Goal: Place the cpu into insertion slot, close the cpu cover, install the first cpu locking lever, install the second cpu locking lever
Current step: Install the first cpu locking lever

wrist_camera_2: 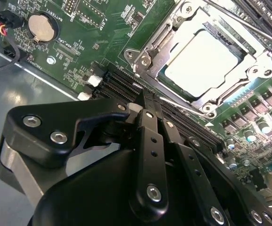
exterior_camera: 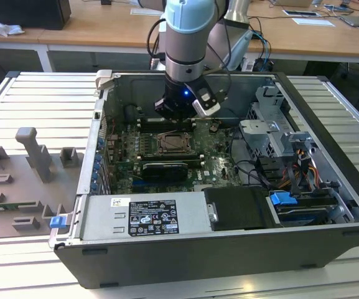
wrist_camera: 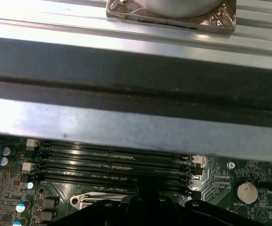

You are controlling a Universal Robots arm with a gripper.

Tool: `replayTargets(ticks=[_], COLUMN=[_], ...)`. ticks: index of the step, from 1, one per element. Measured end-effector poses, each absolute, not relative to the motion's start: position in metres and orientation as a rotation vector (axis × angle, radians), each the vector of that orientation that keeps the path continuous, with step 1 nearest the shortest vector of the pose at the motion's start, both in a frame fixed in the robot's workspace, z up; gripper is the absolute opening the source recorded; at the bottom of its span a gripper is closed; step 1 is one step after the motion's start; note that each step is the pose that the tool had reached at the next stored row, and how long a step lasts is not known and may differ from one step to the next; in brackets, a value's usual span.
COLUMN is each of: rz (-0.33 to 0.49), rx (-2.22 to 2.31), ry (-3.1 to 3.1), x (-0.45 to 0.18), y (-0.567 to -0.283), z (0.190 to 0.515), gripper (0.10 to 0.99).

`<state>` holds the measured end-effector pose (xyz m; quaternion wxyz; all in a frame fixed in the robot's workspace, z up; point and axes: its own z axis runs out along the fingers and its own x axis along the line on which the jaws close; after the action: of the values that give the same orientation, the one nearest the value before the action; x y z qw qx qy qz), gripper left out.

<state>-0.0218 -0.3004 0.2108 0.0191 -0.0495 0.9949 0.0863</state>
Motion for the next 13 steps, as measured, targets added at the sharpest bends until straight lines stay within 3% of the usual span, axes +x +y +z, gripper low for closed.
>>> replayTargets(ticks=[13], rz=[0.233], rx=[-0.141], ry=[3.09], x=[-0.019], y=[-0.3002], z=[0.201], gripper=[0.106])
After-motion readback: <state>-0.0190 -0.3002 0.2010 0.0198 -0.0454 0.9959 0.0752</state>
